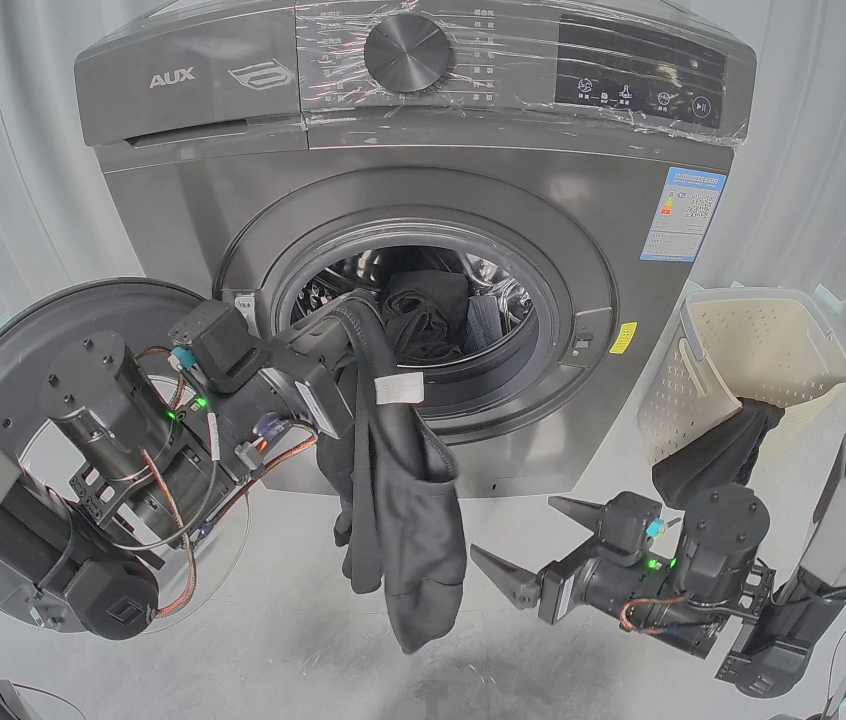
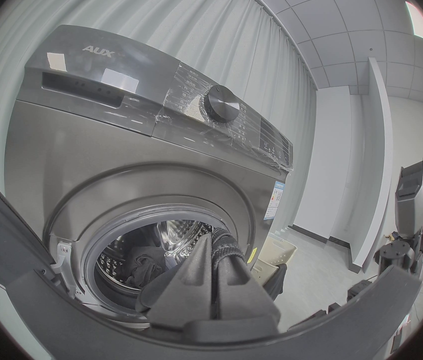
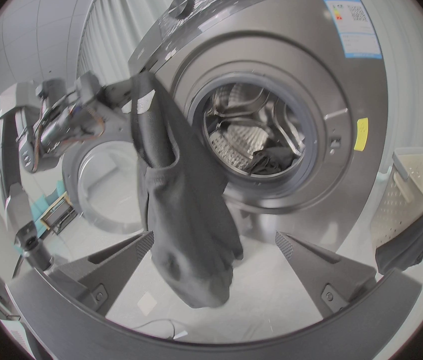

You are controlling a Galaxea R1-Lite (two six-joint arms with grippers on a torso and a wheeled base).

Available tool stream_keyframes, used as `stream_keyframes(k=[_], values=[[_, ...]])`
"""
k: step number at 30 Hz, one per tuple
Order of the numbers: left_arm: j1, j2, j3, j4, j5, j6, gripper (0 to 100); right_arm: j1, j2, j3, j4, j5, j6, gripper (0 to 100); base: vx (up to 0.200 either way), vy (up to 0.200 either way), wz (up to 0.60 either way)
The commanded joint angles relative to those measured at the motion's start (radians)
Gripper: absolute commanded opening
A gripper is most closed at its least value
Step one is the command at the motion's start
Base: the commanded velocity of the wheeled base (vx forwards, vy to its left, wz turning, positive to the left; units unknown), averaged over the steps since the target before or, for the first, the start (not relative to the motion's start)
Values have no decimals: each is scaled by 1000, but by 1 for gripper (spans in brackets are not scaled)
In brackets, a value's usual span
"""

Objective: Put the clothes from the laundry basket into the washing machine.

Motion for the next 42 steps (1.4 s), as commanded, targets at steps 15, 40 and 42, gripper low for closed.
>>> stream_keyframes(k=[15, 40, 42], values=[[-10, 28, -23, -1, -1, 4, 0, 39, 121, -121, 0, 6, -9, 100, 0, 0, 0], [-20, 15, -24, -1, -4, 11, 0, -14, 349, -460, 6, 76, -52, 100, 0, 0, 0], [-24, 12, -24, -1, -4, 11, 0, -25, 375, -498, 8, 78, -54, 100, 0, 0, 0]])
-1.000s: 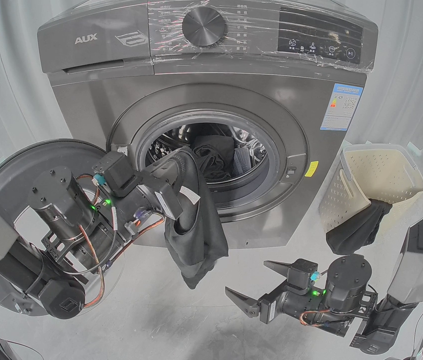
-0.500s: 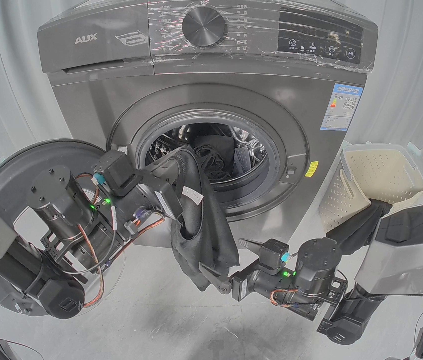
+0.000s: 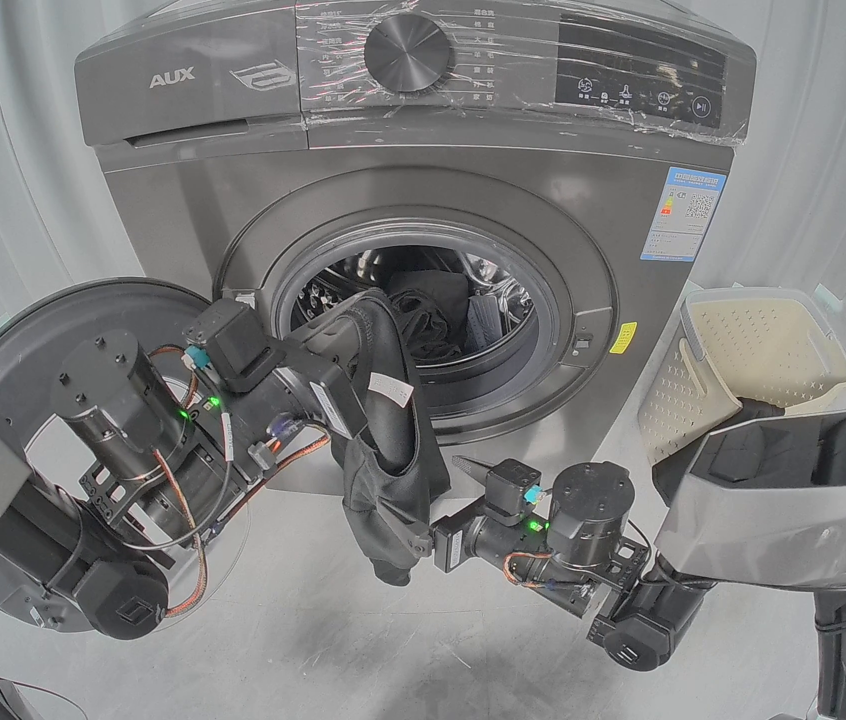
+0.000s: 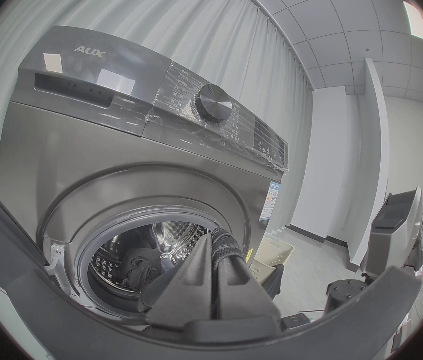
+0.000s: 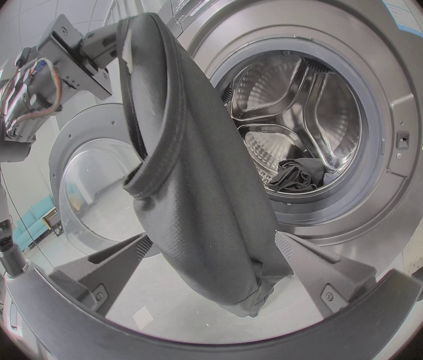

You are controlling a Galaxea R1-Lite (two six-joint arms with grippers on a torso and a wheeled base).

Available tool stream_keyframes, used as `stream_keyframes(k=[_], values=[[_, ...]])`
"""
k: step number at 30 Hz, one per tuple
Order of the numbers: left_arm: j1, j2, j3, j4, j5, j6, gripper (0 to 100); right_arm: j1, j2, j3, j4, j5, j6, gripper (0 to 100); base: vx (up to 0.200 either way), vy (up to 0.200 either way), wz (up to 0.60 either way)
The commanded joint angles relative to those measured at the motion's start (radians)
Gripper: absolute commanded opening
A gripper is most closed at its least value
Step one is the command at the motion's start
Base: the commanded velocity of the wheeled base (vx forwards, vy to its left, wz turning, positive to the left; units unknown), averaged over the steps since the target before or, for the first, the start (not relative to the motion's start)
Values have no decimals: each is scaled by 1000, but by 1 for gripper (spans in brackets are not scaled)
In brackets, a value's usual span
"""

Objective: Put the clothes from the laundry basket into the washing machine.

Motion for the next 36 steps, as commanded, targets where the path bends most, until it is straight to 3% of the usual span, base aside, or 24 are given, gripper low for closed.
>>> stream_keyframes(k=[1, 11, 27, 28, 36], values=[[-9, -7, 1, 0, 1, 0, 0, -24, 71, -70, 3, 1, -1, 100, 0, 0, 0], [-17, -16, 7, -1, -6, 0, 0, -52, 179, -237, 20, 6, -18, 100, 0, 0, 0], [-23, -44, 22, -1, -7, -2, 0, -85, 244, -352, 21, 6, -29, 100, 0, 0, 0], [-20, -44, 25, -1, -7, -2, 0, -87, 238, -352, 21, 6, -27, 0, 0, 0, 0], [8, -47, 107, -1, -6, -7, 0, -147, 156, -295, 11, 6, -27, 0, 0, 0, 0]])
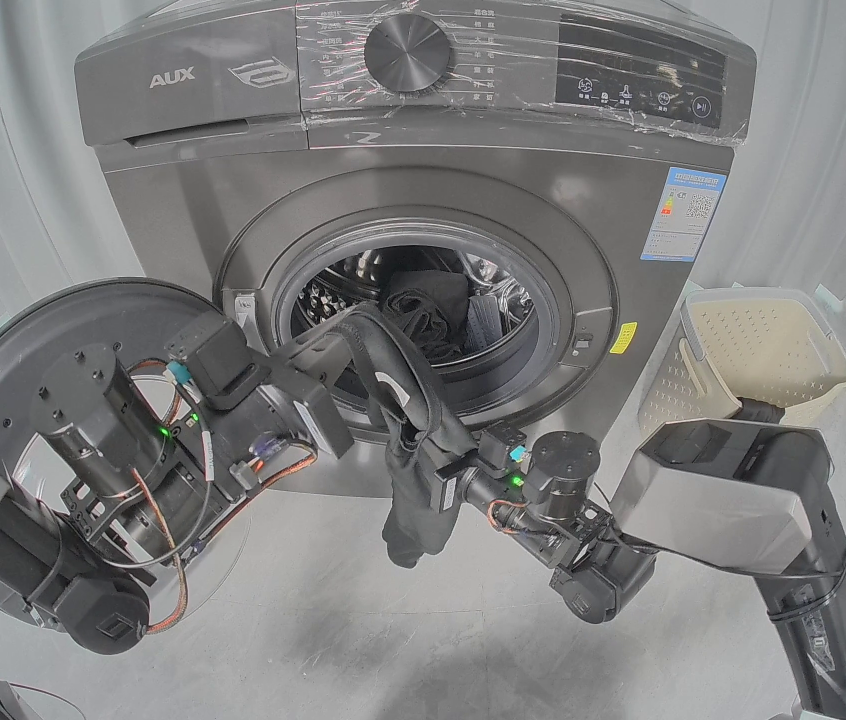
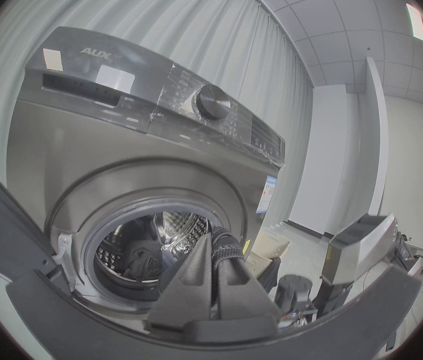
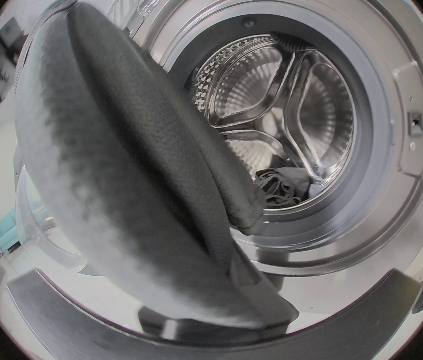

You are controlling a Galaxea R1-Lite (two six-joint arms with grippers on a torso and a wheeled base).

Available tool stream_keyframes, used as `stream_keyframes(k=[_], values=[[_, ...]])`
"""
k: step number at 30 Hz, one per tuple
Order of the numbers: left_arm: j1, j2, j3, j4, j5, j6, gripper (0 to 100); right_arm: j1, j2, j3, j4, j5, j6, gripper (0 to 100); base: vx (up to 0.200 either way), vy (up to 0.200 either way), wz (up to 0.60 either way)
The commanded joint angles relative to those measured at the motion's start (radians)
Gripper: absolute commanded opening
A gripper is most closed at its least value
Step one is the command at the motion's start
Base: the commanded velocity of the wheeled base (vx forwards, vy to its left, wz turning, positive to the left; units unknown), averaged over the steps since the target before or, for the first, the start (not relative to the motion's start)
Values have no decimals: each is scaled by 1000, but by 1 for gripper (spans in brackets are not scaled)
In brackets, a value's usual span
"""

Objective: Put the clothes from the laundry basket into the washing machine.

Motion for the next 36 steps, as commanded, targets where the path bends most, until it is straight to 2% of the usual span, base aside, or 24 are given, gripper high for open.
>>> stream_keyframes(k=[1, 7, 15, 25, 26, 32, 36], values=[[20, -1, 49, 1, 1, -1, 0, -35, -65, 36, -5, -1, 0, 0, 0, 0, 0], [59, 24, 149, 1, -4, -1, 0, -66, -157, 57, 3, -2, 0, 0, 0, 0, 0], [55, 82, 264, 1, -33, 4, 0, -53, -232, 79, 9, -11, 0, 0, 0, 0, 0], [48, 163, 293, -1, -38, 12, 0, -49, -234, 89, 6, -13, 3, 0, 0, 0, 0], [48, 170, 296, -1, -38, 12, 100, -49, -234, 89, 6, -13, 3, 0, 0, 0, 0], [46, 167, 342, -1, -38, 10, 100, -52, -232, 95, 4, -13, 5, 0, 0, 0, 0], [22, 171, 370, -2, -38, 9, 100, -62, -223, 105, 1, -13, 5, 0, 0, 0, 0]])
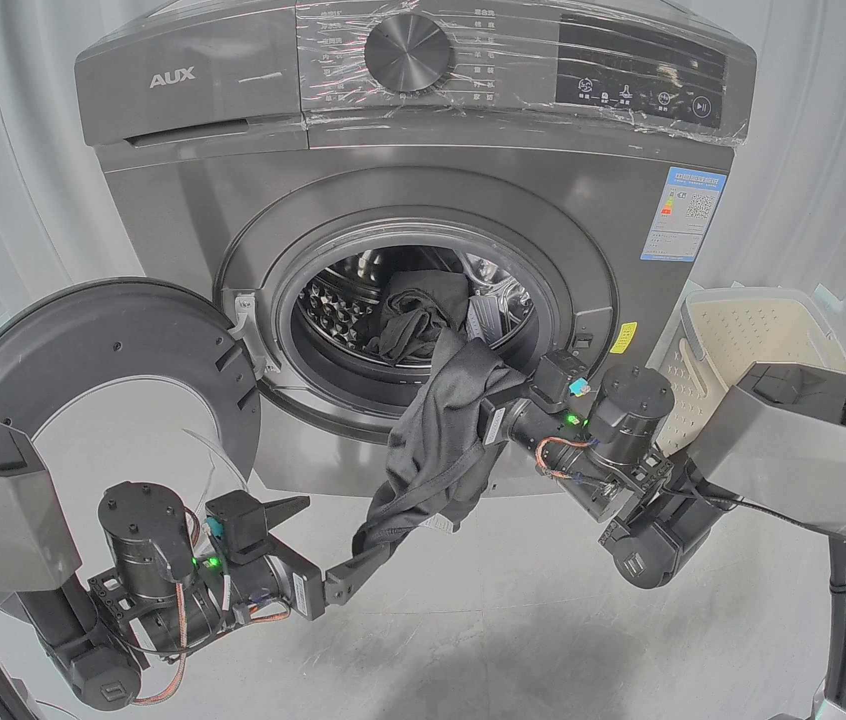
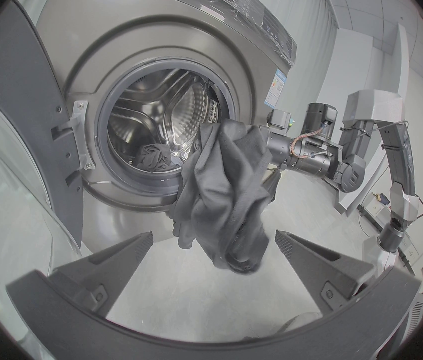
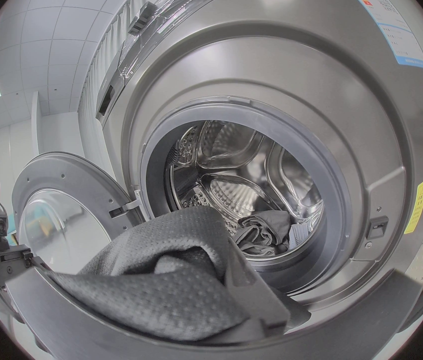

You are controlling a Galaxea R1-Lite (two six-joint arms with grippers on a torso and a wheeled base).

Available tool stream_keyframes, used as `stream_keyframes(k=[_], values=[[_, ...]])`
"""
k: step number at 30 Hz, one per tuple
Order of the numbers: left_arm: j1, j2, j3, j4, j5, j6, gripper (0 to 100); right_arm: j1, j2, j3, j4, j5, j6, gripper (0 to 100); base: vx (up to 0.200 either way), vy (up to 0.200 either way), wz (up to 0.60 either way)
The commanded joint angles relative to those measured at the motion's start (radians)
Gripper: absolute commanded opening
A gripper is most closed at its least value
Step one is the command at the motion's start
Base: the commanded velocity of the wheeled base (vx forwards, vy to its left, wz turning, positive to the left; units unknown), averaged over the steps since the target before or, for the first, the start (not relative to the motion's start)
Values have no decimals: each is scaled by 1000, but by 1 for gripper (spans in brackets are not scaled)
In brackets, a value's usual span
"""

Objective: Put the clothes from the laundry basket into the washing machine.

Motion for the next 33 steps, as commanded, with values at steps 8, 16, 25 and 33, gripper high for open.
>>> stream_keyframes(k=[8, 16, 25, 33], values=[[-36, 8, 77, 1, 0, 10, 100, -11, -3, 9, -4, 0, 1, 0, 0, 0, 0], [-39, 36, 0, -1, 2, 13, 100, 35, -18, 29, -10, 1, 5, 0, 0, 0, 0], [-23, 92, -146, -1, 15, 5, 100, 121, -74, 108, -18, 1, 8, 0, 0, 0, 0], [-23, 151, -210, -1, 15, 11, 100, 165, -91, 115, -16, 0, 14, 0, 0, 0, 0]])
